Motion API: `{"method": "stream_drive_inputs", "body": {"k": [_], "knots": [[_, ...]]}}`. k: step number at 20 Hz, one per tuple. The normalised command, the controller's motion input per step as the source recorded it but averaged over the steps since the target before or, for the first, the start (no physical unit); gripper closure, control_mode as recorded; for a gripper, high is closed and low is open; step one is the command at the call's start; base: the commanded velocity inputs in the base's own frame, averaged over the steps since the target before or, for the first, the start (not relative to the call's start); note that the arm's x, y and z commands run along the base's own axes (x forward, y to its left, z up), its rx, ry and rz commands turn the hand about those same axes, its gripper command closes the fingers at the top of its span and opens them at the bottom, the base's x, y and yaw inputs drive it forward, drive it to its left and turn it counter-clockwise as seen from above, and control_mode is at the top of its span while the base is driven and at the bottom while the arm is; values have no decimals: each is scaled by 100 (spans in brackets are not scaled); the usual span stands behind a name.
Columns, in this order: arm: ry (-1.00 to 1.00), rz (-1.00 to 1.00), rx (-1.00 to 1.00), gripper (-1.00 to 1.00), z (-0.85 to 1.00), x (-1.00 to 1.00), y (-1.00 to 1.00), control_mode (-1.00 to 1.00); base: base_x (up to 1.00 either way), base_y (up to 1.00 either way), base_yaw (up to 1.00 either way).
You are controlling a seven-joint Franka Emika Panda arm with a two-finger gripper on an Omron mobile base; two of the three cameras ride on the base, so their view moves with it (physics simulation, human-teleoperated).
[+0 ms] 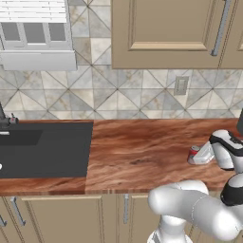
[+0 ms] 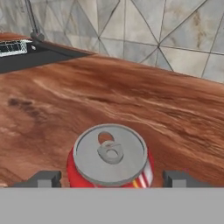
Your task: Move the drinks to the dining counter.
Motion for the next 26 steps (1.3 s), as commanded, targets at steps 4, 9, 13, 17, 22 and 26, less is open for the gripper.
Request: {"method": "stream_drive_inputs", "body": {"k": [4, 9, 13, 17, 22, 26], "knots": [[2, 0, 0, 100, 0, 4, 0, -100, 0, 0, 0], [0, 0, 0, 100, 0, 0, 0, -100, 0, 0, 0], [-4, 1, 0, 100, 11, -16, 0, -100, 0, 0, 0], [-20, 9, -1, 100, 59, -30, 0, -100, 0, 0, 0], [-32, 12, -3, 100, 70, -48, 9, -100, 0, 0, 0], [-27, 12, -9, 100, 48, -54, 33, -100, 0, 0, 0]]}}
